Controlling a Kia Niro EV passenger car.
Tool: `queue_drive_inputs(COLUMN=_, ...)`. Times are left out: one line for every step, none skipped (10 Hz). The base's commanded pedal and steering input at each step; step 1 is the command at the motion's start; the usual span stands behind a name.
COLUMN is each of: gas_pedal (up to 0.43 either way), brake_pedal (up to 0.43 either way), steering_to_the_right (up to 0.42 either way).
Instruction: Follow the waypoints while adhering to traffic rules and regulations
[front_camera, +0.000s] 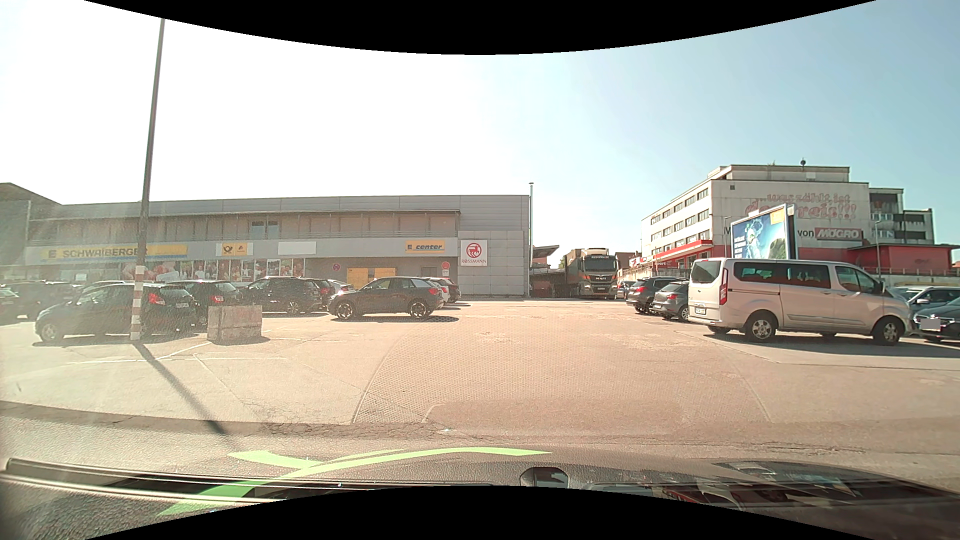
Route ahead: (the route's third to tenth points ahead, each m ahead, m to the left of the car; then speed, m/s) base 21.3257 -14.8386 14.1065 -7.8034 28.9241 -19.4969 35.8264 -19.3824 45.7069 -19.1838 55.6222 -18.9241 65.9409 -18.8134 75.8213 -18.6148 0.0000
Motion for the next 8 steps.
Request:
queue_drive_inputs(gas_pedal=0.0, brake_pedal=0.421, steering_to_the_right=-0.055)
queue_drive_inputs(gas_pedal=0.0, brake_pedal=0.421, steering_to_the_right=-0.055)
queue_drive_inputs(gas_pedal=0.0, brake_pedal=0.421, steering_to_the_right=-0.056)
queue_drive_inputs(gas_pedal=0.0, brake_pedal=0.421, steering_to_the_right=-0.056)
queue_drive_inputs(gas_pedal=0.0, brake_pedal=0.421, steering_to_the_right=-0.055)
queue_drive_inputs(gas_pedal=0.0, brake_pedal=0.421, steering_to_the_right=-0.055)
queue_drive_inputs(gas_pedal=0.0, brake_pedal=0.421, steering_to_the_right=-0.055)
queue_drive_inputs(gas_pedal=0.0, brake_pedal=0.421, steering_to_the_right=-0.056)
